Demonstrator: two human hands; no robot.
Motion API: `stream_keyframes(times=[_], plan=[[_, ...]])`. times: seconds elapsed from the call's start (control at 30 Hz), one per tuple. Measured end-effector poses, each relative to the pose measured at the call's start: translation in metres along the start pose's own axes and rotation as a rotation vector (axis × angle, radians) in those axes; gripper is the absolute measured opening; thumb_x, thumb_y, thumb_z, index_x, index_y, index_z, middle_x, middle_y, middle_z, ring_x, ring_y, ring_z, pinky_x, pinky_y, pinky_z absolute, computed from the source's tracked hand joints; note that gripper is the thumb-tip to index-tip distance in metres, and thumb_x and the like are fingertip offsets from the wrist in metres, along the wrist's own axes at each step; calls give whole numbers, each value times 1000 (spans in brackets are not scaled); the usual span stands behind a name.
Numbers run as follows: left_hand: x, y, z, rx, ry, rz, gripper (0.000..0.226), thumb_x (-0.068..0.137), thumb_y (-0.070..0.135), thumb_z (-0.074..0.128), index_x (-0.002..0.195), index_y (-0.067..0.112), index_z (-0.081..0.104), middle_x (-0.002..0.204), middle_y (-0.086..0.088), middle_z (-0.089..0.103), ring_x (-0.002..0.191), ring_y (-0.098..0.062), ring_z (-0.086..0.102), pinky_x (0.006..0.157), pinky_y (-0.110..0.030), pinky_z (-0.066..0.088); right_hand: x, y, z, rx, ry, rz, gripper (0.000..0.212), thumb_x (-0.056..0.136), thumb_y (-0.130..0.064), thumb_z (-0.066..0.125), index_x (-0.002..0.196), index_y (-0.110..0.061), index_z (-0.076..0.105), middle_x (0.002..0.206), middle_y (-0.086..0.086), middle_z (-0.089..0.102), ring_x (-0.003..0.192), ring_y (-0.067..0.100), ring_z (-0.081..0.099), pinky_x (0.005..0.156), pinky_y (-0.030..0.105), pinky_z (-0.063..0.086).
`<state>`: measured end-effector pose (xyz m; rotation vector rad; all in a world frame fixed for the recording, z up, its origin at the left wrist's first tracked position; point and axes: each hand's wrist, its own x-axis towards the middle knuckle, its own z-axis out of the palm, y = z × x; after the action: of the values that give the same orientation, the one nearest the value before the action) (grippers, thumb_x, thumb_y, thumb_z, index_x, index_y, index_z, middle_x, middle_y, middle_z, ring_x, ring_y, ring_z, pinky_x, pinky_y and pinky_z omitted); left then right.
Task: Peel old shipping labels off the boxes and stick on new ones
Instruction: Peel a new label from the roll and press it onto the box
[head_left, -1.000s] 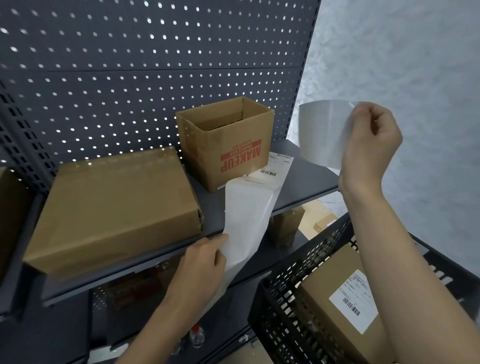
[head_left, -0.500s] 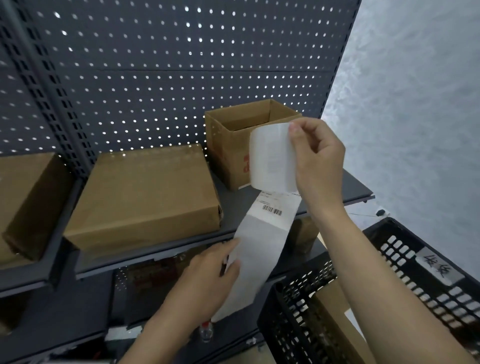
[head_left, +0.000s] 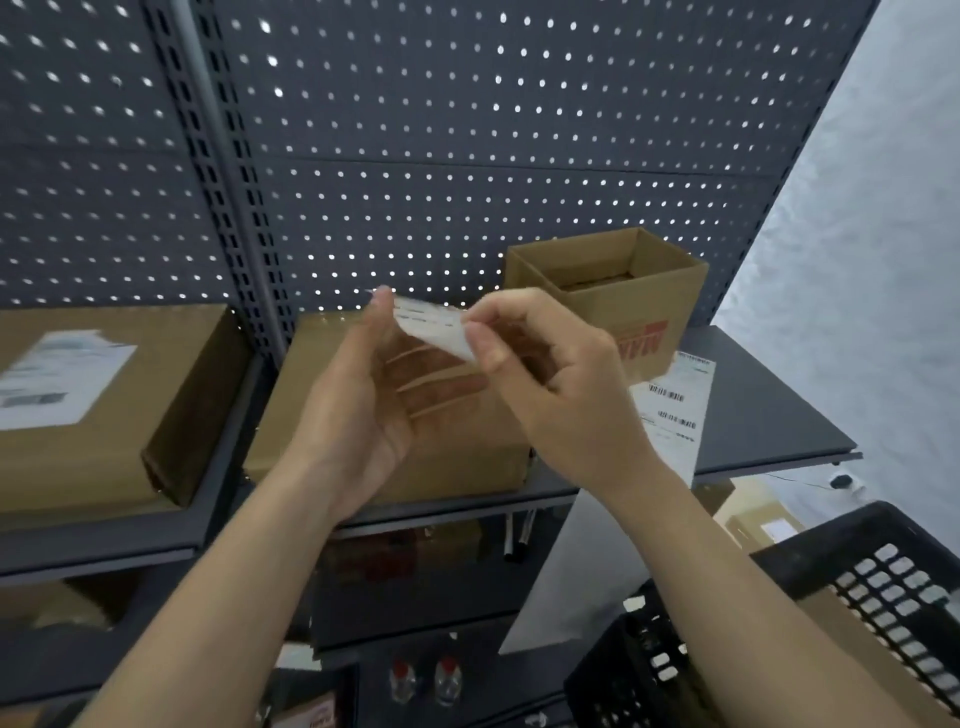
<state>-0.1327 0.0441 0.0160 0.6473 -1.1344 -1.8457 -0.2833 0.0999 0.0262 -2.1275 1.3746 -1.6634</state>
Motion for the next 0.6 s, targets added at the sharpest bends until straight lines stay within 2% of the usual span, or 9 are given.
stream_keyframes(times=[0.07,0.13,0.2,0.27,0.3,0.4,0.47,0.53,0.6], plan=[[5,10,-10,-7,-12,12,51,99,48,40,124,11,63,116,-14,69,99,-27,69,74,-35,57,5,4,13,-67,-72,-62,9,95,-8,61,101,-6,68,92,-6,67,84,-1,59,77,14,45],[11,16,-19,-1,-5,14,39,100,37,44,123,13,63,117,-12,69,97,-26,69,72,-34,58,9,10,25,-119,-119,-93,9,94,-9,63,101,-6,69,94,-3,69,88,4,61,82,19,48],[21,21,-28,8,45,5,31,100,23,46,123,8,62,116,-14,70,96,-28,70,71,-35,60,14,14,36,-140,-158,-88,10,93,-12,65,101,-7,70,95,-2,70,92,8,62,84,26,51],[31,25,-36,47,99,-8,28,100,15,47,120,2,63,112,-15,71,90,-25,71,63,-32,60,19,18,45,-153,-191,-82,11,92,-14,67,100,-7,70,96,-1,69,94,11,62,84,31,51],[35,26,-41,68,107,-13,27,100,14,48,118,2,64,111,-14,71,90,-25,71,63,-33,61,20,20,49,-164,-204,-80,12,91,-16,68,100,-8,71,97,-2,69,95,11,61,85,33,50],[46,30,-53,89,98,-26,26,100,16,49,115,3,66,108,-12,73,97,-26,71,77,-37,60,24,23,55,-158,-231,-38,20,86,-24,73,101,-11,71,102,-4,68,101,11,61,90,36,49],[53,32,-63,94,116,-14,25,100,16,49,114,4,66,108,-10,73,97,-25,71,77,-38,61,27,25,55,-76,-183,22,22,84,-27,74,100,-12,72,100,-4,69,100,15,62,87,36,49],[58,33,-72,76,127,-14,24,100,16,50,114,5,66,108,-8,74,96,-23,72,75,-37,61,32,31,56,-54,-22,97,14,86,-26,71,93,-14,73,92,-4,69,89,16,64,78,32,51],[61,33,-79,68,113,-37,23,99,16,51,113,7,66,108,-6,74,96,-22,72,75,-36,61,38,41,55,-67,123,273,5,88,-26,70,90,-22,73,85,-9,70,81,8,63,72,22,50]])
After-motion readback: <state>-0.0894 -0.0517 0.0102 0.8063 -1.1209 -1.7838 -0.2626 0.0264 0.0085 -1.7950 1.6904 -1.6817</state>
